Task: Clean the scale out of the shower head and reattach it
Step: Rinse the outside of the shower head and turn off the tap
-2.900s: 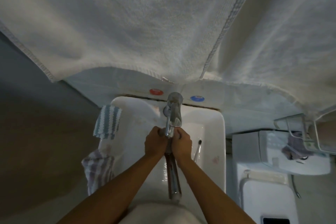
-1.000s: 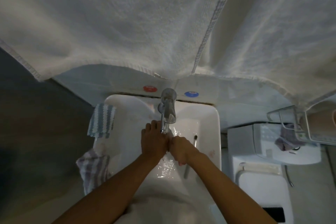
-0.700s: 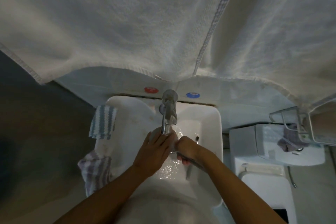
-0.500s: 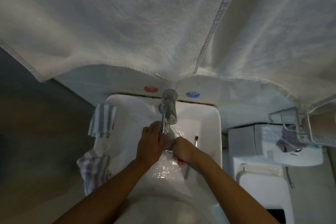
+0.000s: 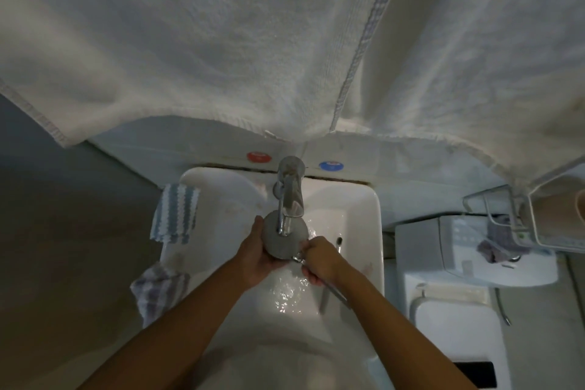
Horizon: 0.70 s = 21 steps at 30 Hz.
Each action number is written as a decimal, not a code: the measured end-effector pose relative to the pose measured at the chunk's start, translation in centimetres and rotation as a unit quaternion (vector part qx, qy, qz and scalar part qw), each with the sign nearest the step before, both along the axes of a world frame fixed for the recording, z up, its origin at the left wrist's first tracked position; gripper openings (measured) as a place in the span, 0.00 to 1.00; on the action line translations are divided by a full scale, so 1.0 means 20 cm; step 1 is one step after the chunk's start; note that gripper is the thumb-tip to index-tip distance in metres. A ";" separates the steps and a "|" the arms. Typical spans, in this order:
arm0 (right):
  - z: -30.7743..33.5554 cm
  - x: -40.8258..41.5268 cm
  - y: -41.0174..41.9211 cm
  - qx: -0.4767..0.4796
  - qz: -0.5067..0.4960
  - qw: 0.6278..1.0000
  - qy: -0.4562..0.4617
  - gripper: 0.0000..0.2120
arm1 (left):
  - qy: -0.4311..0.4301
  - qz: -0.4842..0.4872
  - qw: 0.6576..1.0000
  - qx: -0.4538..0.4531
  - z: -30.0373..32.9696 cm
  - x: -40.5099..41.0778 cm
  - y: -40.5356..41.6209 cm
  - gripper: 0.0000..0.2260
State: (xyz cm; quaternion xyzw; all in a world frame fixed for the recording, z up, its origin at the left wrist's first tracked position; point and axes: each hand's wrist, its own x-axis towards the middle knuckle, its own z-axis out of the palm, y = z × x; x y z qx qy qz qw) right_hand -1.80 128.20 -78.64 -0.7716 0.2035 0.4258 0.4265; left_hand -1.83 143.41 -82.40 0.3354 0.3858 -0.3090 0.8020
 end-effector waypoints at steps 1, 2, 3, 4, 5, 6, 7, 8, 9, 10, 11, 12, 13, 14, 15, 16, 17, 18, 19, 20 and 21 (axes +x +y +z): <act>-0.01 0.00 -0.01 -0.016 0.013 1.000 -0.011 0.14 | 0.011 -0.022 0.998 0.058 0.00 0.00 0.00 0.22; -0.01 0.00 -0.02 -0.024 0.027 0.999 -0.016 0.14 | 0.020 -0.021 0.993 0.111 0.00 0.00 -0.01 0.20; -0.02 0.00 -0.02 -0.024 0.040 0.999 -0.014 0.14 | 0.022 0.001 0.989 0.149 -0.01 -0.01 -0.01 0.17; -0.02 0.00 -0.02 -0.020 0.051 0.998 -0.007 0.12 | 0.018 0.034 0.988 0.150 -0.02 -0.01 -0.01 0.15; -0.02 -0.01 -0.02 -0.015 0.054 0.998 0.001 0.11 | 0.005 0.059 0.992 0.116 -0.03 -0.02 -0.01 0.14; -0.02 -0.02 -0.01 -0.004 0.047 0.999 0.009 0.10 | -0.009 0.071 0.996 0.057 -0.03 -0.02 0.00 0.15; -0.01 -0.03 0.00 0.007 0.037 0.999 0.015 0.10 | -0.015 0.073 0.997 -0.001 -0.03 -0.02 0.01 0.17; -0.01 -0.04 0.00 0.019 0.032 0.999 0.017 0.11 | -0.016 0.070 0.996 -0.050 -0.02 -0.02 0.02 0.20; -0.01 -0.04 0.00 0.025 0.036 0.999 0.017 0.12 | -0.013 0.062 0.994 -0.087 -0.02 -0.03 0.02 0.22; -0.01 -0.04 0.00 0.026 0.042 0.999 0.019 0.12 | -0.006 0.052 0.992 -0.111 -0.01 -0.04 0.03 0.23; -0.01 -0.04 0.00 0.020 0.046 0.998 0.025 0.13 | 0.000 0.035 0.993 -0.114 -0.01 -0.04 0.03 0.23; 0.00 -0.04 0.00 0.014 0.047 0.998 0.029 0.12 | 0.002 0.012 0.996 -0.094 -0.01 -0.05 0.03 0.22; 0.00 -0.04 0.00 0.006 0.052 0.998 0.029 0.11 | 0.008 -0.015 0.998 -0.054 -0.01 -0.06 0.04 0.21; 0.00 -0.03 -0.01 -0.004 0.061 0.998 0.023 0.09 | 0.016 -0.041 0.999 -0.002 0.00 -0.06 0.05 0.22; 0.00 -0.02 -0.02 -0.012 0.074 0.997 0.016 0.08 | 0.024 -0.066 0.997 0.040 0.01 -0.06 0.06 0.23; 0.00 -0.02 -0.02 -0.014 0.087 0.996 0.012 0.08 | 0.028 -0.093 0.992 0.079 0.02 -0.06 0.06 0.25; 0.00 -0.02 -0.03 -0.016 0.100 0.995 0.007 0.09 | 0.027 -0.124 0.983 0.133 0.03 -0.07 0.07 0.26; 0.00 -0.02 -0.03 -0.025 0.110 0.994 0.000 0.10 | 0.017 -0.156 0.964 0.215 0.04 -0.07 0.07 0.27; -0.01 -0.02 -0.04 -0.039 0.107 0.993 -0.007 0.10 | -0.006 -0.183 0.935 0.303 0.04 -0.07 0.08 0.27; -0.02 -0.03 -0.05 -0.045 0.085 0.995 -0.012 0.11 | -0.040 -0.203 0.901 0.381 0.05 -0.08 0.09 0.26; -0.04 -0.04 -0.06 -0.040 0.050 0.998 -0.014 0.11 | -0.077 -0.214 0.869 0.440 0.07 -0.08 0.10 0.24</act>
